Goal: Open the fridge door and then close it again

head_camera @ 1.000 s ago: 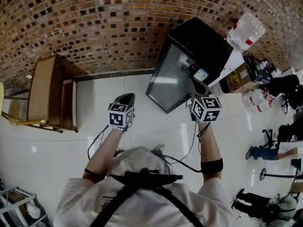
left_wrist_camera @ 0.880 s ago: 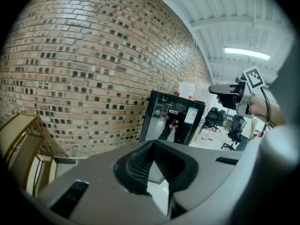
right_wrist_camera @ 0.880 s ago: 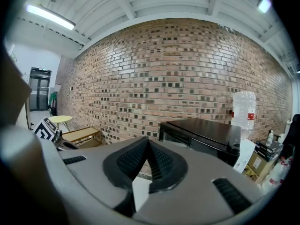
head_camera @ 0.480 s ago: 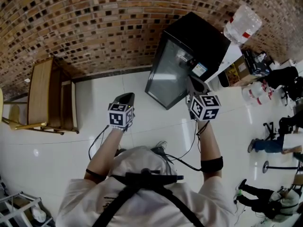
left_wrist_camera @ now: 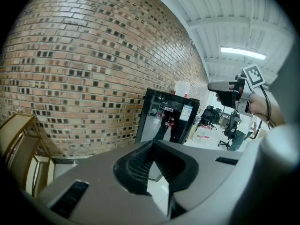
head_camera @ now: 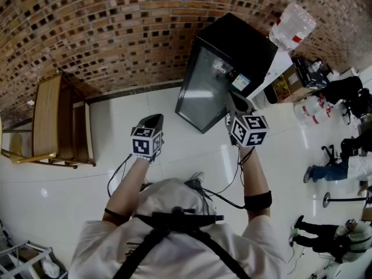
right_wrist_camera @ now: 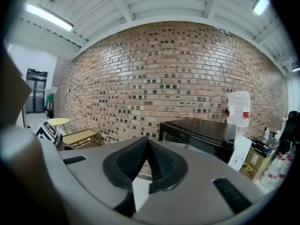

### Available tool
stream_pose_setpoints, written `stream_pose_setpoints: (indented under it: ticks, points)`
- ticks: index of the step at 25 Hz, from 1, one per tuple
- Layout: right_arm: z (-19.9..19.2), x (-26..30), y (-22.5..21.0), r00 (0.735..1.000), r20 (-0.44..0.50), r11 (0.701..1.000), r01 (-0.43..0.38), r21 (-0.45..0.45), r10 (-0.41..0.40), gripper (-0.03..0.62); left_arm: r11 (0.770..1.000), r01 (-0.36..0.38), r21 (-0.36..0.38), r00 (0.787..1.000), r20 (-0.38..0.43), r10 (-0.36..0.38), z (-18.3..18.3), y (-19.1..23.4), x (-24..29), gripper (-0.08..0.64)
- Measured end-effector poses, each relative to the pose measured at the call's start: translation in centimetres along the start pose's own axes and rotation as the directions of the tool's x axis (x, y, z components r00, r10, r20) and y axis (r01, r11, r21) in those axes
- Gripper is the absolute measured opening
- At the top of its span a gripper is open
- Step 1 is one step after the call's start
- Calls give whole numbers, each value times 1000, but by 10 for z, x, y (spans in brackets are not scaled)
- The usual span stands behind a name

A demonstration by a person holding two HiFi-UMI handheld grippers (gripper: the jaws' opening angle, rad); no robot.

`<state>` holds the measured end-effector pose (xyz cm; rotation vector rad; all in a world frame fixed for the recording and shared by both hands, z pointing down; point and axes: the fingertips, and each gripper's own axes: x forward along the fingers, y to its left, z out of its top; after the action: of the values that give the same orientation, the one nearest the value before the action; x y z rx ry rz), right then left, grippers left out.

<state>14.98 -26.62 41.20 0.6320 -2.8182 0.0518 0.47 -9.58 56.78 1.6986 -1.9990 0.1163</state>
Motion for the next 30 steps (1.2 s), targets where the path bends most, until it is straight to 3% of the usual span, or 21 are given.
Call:
stream_pose_setpoints:
  ticks: [30]
  points:
    - [4,-7,-8,1000,12,1000,7,-2,-7,0,1000,13,11,1000,1,-13,2,-12,2,0]
